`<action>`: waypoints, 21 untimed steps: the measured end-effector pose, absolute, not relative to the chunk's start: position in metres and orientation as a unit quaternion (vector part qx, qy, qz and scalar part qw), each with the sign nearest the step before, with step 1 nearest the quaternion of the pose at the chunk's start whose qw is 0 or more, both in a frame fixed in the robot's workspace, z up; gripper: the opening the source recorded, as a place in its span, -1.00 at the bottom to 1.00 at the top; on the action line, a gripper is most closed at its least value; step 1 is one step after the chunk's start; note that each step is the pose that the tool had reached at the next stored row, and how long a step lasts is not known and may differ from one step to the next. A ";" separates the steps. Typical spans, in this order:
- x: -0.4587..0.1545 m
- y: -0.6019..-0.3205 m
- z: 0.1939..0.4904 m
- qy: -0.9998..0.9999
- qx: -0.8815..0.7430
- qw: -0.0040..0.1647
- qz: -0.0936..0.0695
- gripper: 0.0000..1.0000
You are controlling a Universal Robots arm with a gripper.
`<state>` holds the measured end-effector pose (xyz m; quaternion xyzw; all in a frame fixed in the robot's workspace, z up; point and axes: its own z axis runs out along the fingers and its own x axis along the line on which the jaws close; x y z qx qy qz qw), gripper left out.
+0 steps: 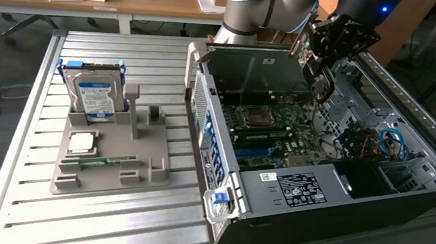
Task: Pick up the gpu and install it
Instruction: 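Insert the gpu into the slot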
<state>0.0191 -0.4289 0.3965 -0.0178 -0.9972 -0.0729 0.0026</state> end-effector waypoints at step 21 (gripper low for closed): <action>0.019 -0.429 0.395 -0.995 0.071 0.009 -0.072 -0.47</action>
